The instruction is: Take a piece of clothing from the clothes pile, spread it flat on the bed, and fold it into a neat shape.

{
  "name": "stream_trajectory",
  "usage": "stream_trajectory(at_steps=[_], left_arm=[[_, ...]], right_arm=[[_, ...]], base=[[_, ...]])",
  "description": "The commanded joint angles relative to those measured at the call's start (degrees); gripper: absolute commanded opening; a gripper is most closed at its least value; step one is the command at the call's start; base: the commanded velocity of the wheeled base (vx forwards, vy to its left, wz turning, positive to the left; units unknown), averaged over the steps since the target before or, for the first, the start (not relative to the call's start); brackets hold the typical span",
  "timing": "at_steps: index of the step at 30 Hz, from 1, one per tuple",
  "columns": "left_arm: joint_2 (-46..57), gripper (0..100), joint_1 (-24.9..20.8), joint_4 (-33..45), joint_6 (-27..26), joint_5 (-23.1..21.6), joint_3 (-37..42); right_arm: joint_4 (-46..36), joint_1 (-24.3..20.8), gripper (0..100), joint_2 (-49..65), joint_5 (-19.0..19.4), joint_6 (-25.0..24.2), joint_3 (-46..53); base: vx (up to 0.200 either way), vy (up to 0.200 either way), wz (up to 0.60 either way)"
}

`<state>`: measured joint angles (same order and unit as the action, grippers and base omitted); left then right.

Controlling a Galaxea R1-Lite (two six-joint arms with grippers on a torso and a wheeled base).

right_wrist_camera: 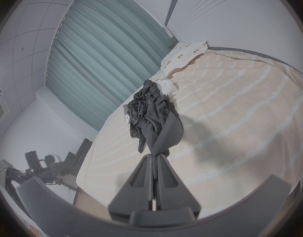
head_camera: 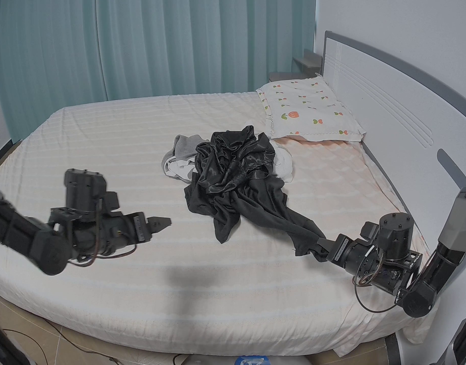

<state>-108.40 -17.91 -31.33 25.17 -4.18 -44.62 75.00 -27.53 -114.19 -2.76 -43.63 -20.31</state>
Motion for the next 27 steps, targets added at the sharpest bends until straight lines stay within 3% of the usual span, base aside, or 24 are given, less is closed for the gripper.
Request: stream_trajectory(at_steps=[1, 7, 15, 27], left_arm=[[-27.7, 100, -7.0, -2.7, 6.8, 3.0, -20.9], [-32.1, 100, -9.3, -2.5, 12.6, 3.4, -28.0], [-38.5, 100, -9.8, -0.2, 12.9, 9.8, -39.0], [-42.5, 100, -10.6, 2.6, 12.7, 12.2, -46.7]], right_arm=[[0.9, 0.6, 0, 2.6, -0.6, -0.2, 3.0], [0.9, 0.6, 0, 2.8, -0.6, -0.8, 2.7], [0.9, 0.5, 0, 3.6, -0.5, -0.9, 2.7], [0.9, 0.5, 0, 4.1, -0.5, -0.9, 2.6]], base=[[0.0, 0.0, 0.0], [0.0, 0.0, 0.0], [0.0, 0.0, 0.0], [0.0, 0.0, 0.0]])
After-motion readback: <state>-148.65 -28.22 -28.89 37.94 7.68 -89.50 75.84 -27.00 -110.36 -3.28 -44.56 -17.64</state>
